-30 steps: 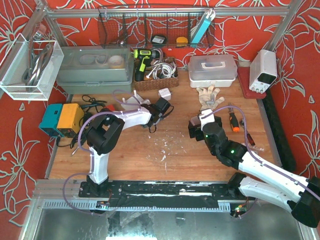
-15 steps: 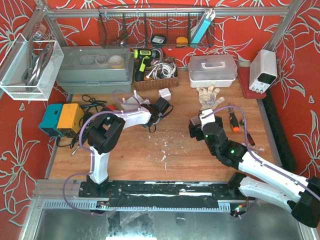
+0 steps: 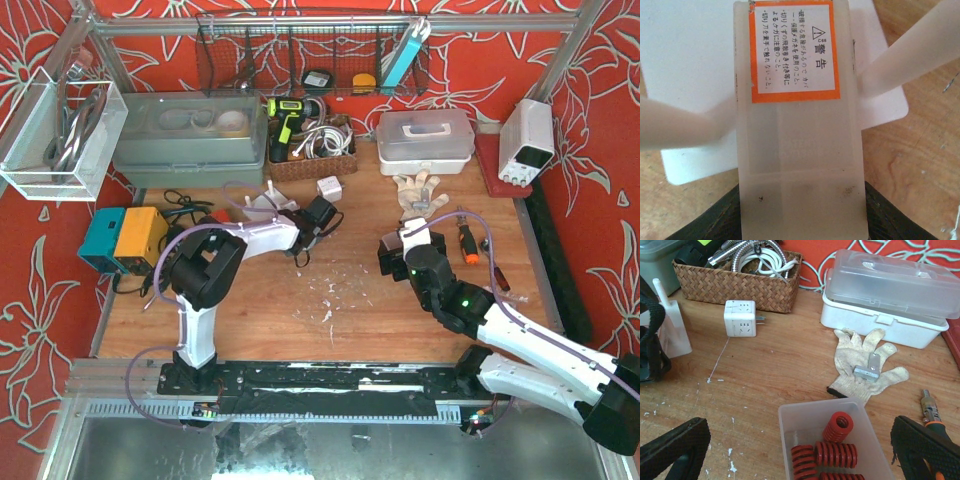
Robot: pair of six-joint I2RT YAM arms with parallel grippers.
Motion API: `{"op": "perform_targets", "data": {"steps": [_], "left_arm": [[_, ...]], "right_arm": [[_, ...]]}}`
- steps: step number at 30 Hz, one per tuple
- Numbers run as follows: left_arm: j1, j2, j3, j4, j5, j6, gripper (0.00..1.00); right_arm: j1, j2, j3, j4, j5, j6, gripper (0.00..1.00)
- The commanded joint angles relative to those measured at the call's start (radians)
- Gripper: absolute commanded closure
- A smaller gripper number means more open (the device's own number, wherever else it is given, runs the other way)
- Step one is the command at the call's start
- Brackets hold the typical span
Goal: Install the large spring
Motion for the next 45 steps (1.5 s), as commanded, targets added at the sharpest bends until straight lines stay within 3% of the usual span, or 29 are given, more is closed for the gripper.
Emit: {"op": "perform_targets", "data": {"steps": [1,16,23,30,36,45], "left_arm": [[-0.014,-0.065,-0.05,-0.024,0.026,0.02,0.57],[-0.122,-0.406,-0.172,-0.099,0.023,0.063,0.68],[-0.113,-0.565,-0.234,-0.182,-0.082,-0.019,0.68],[0.049,-0.608,-0.332,-0.228,-0.082,-0.07,0.67],[0.25,-0.659,-0.489,-0.171,0.017,-0.073,0.67],[0.378,-0.669,-0.614,-0.127,0.091,-0.106,0.63]], "right_arm": [[0.007,-0.012,-0.015,-0.011,0.034,0.011,0.01],[0.007,-0.011,-0.017,-0.01,0.044,0.011,0.01],[0.005,-0.005,-0.019,-0.006,0.043,0.012,0.01],[0.006,0.009,-0.015,-0.006,0.04,0.012,0.01],[0.007,0.019,-0.012,-0.004,0.029,0.015,0.01],[0.005,0.034,-0.006,-0.006,0.025,0.016,0.01]]}}
